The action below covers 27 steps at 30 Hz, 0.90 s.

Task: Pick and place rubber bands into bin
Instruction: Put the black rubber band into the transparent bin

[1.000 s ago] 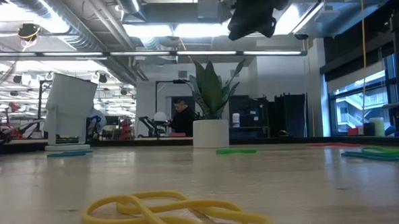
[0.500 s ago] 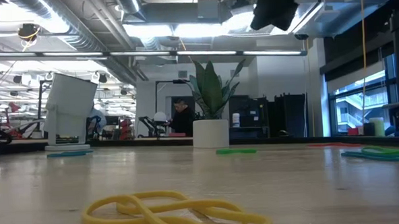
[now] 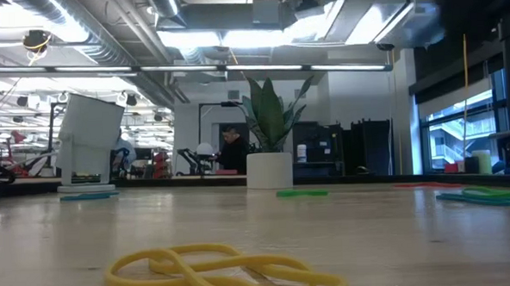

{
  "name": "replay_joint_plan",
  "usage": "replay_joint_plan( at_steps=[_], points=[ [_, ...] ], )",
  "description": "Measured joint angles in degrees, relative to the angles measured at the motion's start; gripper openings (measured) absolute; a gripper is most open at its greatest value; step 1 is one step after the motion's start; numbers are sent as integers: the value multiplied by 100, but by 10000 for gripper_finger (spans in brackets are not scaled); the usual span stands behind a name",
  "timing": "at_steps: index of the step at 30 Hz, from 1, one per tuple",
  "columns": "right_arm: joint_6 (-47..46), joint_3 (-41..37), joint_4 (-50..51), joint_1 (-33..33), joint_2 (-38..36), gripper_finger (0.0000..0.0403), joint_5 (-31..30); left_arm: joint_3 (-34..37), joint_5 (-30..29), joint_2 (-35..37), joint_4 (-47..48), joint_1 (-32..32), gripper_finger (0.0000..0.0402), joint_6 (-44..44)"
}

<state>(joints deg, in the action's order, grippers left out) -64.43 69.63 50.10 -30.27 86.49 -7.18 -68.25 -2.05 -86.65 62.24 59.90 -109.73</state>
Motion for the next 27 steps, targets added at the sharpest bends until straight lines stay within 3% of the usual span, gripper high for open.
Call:
replay_joint_plan(
  at_steps=[6, 11, 15, 21, 27],
  points=[
    [-2087, 0, 816, -847, 0, 10, -65, 0, -833, 519, -1, 0, 157, 626],
    [-4336, 0, 1283, -1576, 43, 18, -69, 0, -1835, 1046, 126, -65, 127, 1407],
    [-5574, 0, 1475, -2161, 274, 21, 193, 0, -2482, 1414, 129, -257, 108, 2207],
    [-6165, -4, 1344, -2698, 728, 21, 871, 0, -3127, 1696, -19, -739, 96, 3498],
    [-6158, -4, 665, -2775, 1228, 25, 1034, 0, -3074, 1701, -662, -1289, 99, 4624]
  ],
)
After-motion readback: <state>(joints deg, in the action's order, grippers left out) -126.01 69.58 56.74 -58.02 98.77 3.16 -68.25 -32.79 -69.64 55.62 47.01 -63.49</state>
